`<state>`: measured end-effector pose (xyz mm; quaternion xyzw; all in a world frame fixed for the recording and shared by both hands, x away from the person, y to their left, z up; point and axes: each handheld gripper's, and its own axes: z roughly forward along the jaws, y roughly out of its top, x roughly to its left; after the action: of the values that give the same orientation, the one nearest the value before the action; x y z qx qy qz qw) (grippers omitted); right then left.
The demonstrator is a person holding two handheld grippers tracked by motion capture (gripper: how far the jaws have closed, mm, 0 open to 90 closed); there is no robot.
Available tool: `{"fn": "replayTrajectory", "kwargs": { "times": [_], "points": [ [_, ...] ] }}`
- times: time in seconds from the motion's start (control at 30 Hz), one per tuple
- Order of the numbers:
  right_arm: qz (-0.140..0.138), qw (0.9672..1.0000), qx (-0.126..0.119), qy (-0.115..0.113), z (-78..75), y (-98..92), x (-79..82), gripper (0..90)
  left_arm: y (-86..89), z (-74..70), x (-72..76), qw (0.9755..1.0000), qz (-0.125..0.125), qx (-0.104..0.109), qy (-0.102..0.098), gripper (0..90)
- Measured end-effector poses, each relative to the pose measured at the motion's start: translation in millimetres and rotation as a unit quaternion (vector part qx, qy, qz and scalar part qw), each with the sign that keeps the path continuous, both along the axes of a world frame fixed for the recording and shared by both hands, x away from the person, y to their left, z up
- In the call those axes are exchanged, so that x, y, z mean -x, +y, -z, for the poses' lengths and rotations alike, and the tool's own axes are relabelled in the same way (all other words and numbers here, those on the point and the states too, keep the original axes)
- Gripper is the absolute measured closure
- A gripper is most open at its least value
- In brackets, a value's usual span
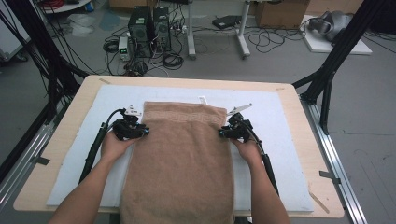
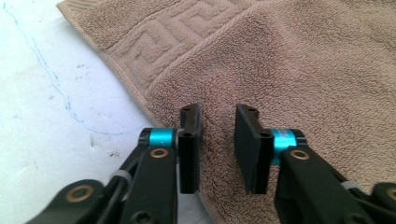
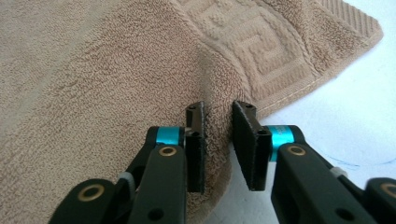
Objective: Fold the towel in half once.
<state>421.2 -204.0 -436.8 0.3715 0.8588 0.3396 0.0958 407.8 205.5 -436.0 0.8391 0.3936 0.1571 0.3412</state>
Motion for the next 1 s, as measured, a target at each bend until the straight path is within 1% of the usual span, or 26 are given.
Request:
{"fn": "replayTrajectory", "kwargs": {
  "times": [0.03,0.13,0.23,0.37,0.4,0.47,0.6,0.67,0.77,0.8,0.83,1.0],
  "points": [
    [-0.003,1.0000,-0.002,0.004,0.1,0.4,0.4,79.7,-0.1,0.1,0.0,1.0000,0.001,0.002,0.001,76.4],
    [-0.005,1.0000,-0.002,0.002,0.0,1.0,0.5,81.5,-0.1,0.2,-0.1,1.0000,0.003,0.006,0.004,80.7],
    [-0.001,0.9999,-0.008,0.009,0.2,0.4,0.4,82.1,0.3,0.2,-0.3,0.9999,0.003,0.010,0.007,83.4],
    [-0.004,0.9999,-0.011,0.009,0.3,-0.2,-0.1,82.9,1.4,0.3,-0.9,0.9997,0.000,0.019,0.013,85.0],
    [-0.005,0.9999,-0.011,0.009,0.3,-0.6,-0.4,83.0,1.9,0.1,-1.1,0.9997,0.000,0.019,0.014,85.2],
    [-0.003,0.9998,-0.016,0.013,0.4,-1.1,-0.4,83.0,2.3,0.2,-1.1,0.9996,-0.002,0.024,0.015,85.6],
    [-0.006,0.9998,-0.015,0.011,-0.8,-2.2,-0.3,83.2,4.1,-1.8,-1.0,0.9995,0.002,0.025,0.017,86.0],
    [-0.007,0.9998,-0.014,0.009,-2.5,-3.6,0.0,83.3,4.8,-3.6,-0.5,0.9995,0.003,0.030,0.013,86.0],
    [-0.007,0.9998,-0.019,0.005,-6.8,-6.0,1.1,83.4,6.4,-7.2,0.6,0.9993,0.007,0.035,0.009,86.1],
    [-0.007,0.9998,-0.021,0.004,-8.7,-6.6,1.9,83.4,6.8,-8.4,1.2,0.9991,0.007,0.040,0.008,86.1],
    [-0.010,0.9997,-0.023,-0.002,-10.1,-7.9,2.0,83.4,7.1,-9.8,1.9,0.9990,0.006,0.044,0.006,86.1],
    [-0.014,0.9992,-0.035,-0.014,-19.1,-10.5,6.1,83.4,8.1,-18.9,6.8,0.9985,0.013,0.052,-0.009,86.2]
  ]
}}
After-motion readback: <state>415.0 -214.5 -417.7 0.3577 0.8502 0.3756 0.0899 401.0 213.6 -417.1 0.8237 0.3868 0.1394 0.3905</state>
